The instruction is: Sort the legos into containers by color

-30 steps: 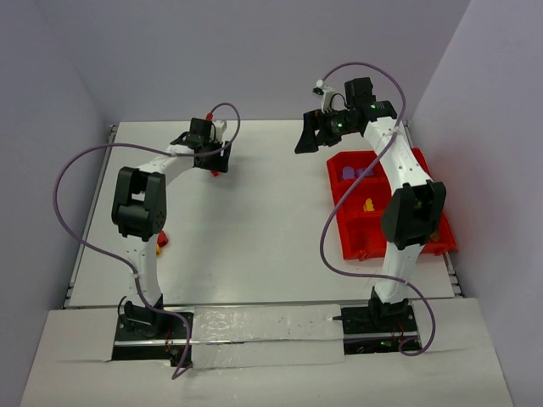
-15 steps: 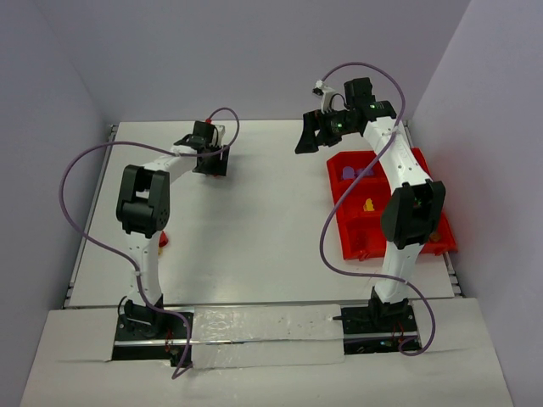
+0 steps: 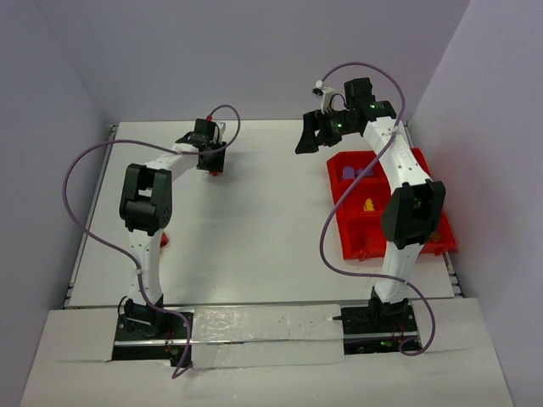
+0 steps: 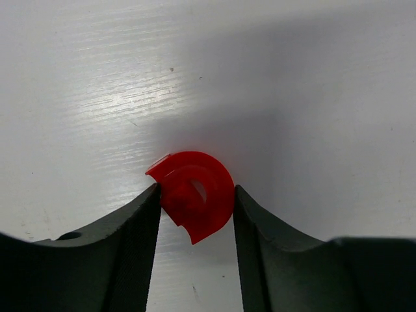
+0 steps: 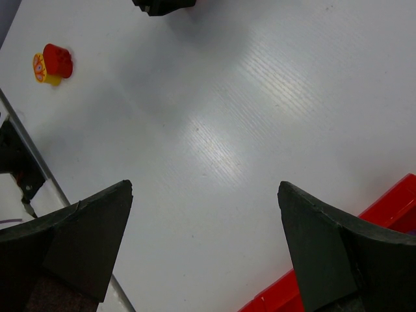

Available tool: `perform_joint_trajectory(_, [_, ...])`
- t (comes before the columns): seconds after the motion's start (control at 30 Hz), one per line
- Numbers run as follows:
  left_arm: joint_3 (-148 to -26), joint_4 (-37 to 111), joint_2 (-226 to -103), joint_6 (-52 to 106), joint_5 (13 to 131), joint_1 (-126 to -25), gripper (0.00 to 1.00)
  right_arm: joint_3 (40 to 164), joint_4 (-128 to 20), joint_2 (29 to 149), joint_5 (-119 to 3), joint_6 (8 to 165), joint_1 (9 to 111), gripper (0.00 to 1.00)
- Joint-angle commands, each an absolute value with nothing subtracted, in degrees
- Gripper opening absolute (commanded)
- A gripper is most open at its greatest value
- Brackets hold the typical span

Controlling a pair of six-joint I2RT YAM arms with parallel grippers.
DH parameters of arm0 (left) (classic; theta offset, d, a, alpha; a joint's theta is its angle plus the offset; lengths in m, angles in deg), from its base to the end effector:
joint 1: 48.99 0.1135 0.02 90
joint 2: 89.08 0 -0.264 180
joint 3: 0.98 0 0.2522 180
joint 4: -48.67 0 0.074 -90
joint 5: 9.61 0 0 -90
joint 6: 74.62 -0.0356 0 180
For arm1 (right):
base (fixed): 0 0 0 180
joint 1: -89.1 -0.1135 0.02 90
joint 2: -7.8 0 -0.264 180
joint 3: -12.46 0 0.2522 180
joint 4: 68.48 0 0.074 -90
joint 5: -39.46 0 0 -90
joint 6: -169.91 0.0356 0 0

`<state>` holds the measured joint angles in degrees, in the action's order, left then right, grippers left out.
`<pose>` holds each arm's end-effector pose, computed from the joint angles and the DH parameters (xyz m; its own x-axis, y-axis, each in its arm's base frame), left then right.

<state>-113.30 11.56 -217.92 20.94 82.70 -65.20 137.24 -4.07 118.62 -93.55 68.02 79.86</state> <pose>0.4732 -0.1361 0.1592 -0.7944 0.1301 -0.5934 0.1799 0.9834 -0.0252 0.4129 0.0918 0.3440 -0.6322 -0.2555 -0.7315 -0.6912 0.6125 0.3835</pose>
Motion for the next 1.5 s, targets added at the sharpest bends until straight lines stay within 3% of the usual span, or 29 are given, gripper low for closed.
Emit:
perform_joint_trajectory(0.0, [-113.3,10.5,-218.7,21.2,81.9,-65.6,0.48,138.9,-4.8,118.5,-94.0,67.0,79.7,1.0])
perform_joint_trajectory(0.33, [-104.7,17.1,-210.7,17.8,76.8,-65.8,0.39,138.5,-4.7,118.4,-97.0,67.2,79.6,1.0])
perform_joint_trajectory(0.6, [-90.6,33.4,-195.7,11.7,58.8,-66.0,0.37,137.4,-6.6,118.7,-104.1,71.3,79.5,1.0])
perform_joint_trajectory(0.87, [-81.1,47.6,-186.6,6.3,48.6,-69.0,0.39,135.5,-8.9,119.4,-107.9,76.2,78.3,1.0])
perform_joint_trajectory(1.47, [-78.7,55.1,-181.6,-6.7,47.5,-78.7,0.36,134.3,-11.4,123.2,-113.1,79.8,74.0,0.97])
